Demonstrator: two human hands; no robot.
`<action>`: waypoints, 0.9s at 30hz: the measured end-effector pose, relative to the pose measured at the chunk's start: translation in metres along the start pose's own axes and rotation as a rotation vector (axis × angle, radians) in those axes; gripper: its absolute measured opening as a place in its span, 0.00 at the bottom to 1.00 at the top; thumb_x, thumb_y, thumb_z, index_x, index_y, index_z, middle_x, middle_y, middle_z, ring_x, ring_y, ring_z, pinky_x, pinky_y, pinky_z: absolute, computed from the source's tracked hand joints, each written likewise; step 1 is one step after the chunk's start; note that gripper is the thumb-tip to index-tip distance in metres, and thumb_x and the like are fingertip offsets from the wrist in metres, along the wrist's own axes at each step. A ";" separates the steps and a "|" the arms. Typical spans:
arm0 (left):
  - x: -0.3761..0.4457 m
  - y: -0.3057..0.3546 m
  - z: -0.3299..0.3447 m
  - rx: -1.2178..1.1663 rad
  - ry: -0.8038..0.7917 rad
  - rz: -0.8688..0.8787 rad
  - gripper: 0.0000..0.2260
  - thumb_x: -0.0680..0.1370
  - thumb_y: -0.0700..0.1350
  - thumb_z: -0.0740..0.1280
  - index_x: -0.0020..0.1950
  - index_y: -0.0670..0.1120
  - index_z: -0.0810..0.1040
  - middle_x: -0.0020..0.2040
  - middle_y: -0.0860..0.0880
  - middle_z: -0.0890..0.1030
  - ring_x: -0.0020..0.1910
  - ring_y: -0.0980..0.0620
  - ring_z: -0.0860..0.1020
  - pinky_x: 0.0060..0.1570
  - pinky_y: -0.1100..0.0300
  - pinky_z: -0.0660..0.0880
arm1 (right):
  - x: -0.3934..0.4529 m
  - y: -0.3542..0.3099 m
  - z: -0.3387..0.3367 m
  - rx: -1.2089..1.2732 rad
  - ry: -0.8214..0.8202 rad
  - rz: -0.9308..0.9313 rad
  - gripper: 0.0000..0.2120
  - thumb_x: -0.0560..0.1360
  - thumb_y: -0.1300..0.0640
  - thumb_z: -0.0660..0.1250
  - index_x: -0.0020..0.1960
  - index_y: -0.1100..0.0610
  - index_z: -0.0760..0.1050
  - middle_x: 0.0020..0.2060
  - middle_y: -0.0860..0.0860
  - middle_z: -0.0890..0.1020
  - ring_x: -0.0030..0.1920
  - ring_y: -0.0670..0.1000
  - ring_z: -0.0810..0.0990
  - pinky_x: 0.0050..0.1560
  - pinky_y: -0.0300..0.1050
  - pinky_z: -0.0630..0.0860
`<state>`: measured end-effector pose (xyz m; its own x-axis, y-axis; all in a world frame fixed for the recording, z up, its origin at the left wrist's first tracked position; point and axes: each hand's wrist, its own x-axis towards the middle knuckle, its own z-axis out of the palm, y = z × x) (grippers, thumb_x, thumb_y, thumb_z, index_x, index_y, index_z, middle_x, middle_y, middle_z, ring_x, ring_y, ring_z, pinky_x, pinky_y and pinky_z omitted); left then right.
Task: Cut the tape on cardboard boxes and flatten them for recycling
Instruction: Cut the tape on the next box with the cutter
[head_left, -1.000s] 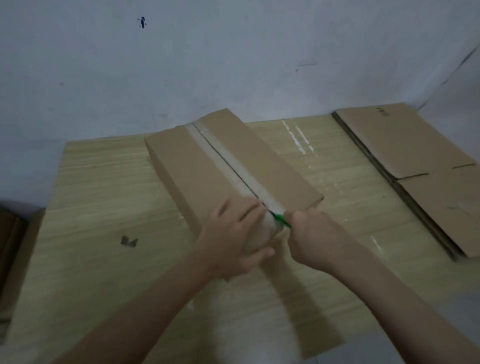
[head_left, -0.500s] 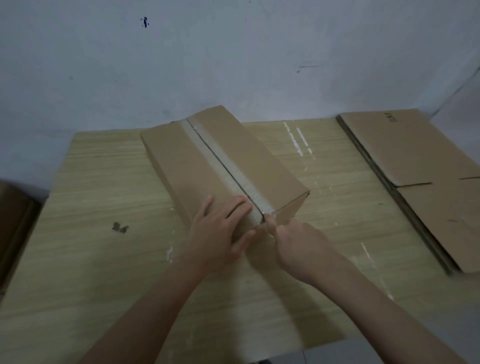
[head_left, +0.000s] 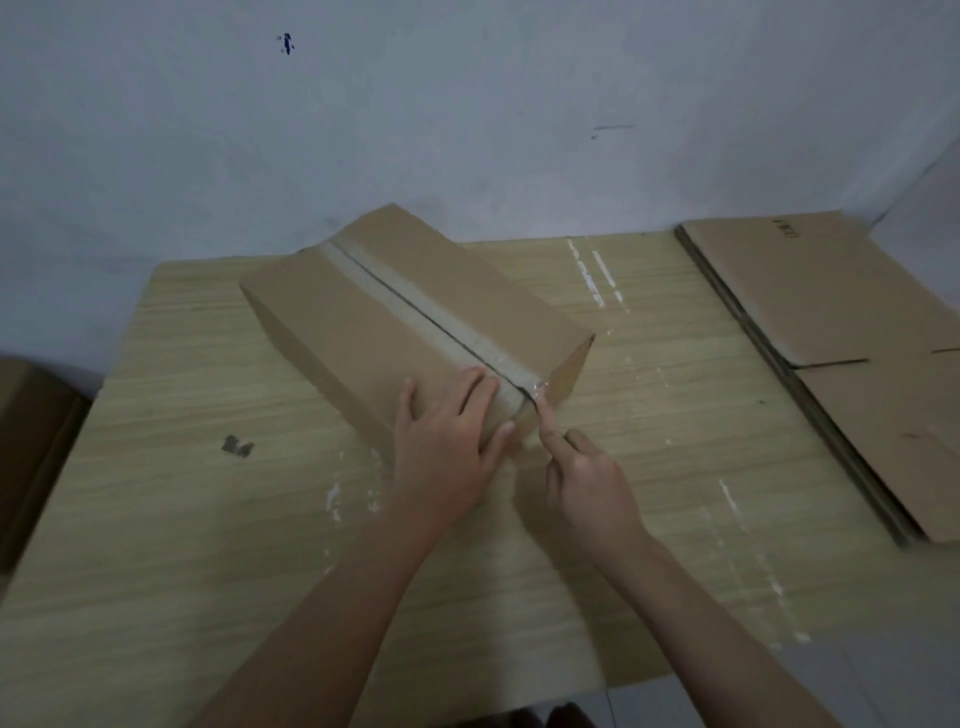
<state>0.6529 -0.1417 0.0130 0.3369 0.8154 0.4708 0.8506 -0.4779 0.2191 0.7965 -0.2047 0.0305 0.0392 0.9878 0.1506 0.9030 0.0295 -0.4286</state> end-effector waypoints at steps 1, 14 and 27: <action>0.000 0.002 0.001 0.008 0.004 -0.005 0.22 0.75 0.57 0.57 0.61 0.47 0.78 0.62 0.51 0.78 0.59 0.54 0.78 0.62 0.39 0.66 | 0.000 0.002 0.000 0.012 0.017 -0.013 0.31 0.69 0.57 0.51 0.72 0.57 0.67 0.32 0.56 0.76 0.23 0.58 0.73 0.21 0.46 0.71; 0.011 0.012 0.013 0.006 0.023 -0.046 0.21 0.75 0.57 0.56 0.60 0.47 0.78 0.62 0.51 0.77 0.55 0.53 0.79 0.61 0.38 0.65 | 0.015 -0.005 -0.007 0.839 0.081 0.468 0.25 0.76 0.68 0.54 0.70 0.53 0.68 0.49 0.41 0.74 0.29 0.36 0.69 0.31 0.31 0.65; 0.012 0.012 0.012 0.023 0.081 -0.006 0.22 0.75 0.57 0.56 0.59 0.46 0.79 0.61 0.50 0.79 0.57 0.53 0.79 0.59 0.38 0.66 | 0.034 -0.014 -0.024 1.087 -0.073 0.667 0.20 0.79 0.62 0.51 0.37 0.48 0.76 0.25 0.48 0.66 0.20 0.45 0.59 0.21 0.33 0.55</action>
<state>0.6714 -0.1339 0.0111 0.2987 0.7886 0.5374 0.8620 -0.4646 0.2027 0.7954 -0.1754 0.0633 0.2932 0.8643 -0.4086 -0.0968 -0.3984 -0.9121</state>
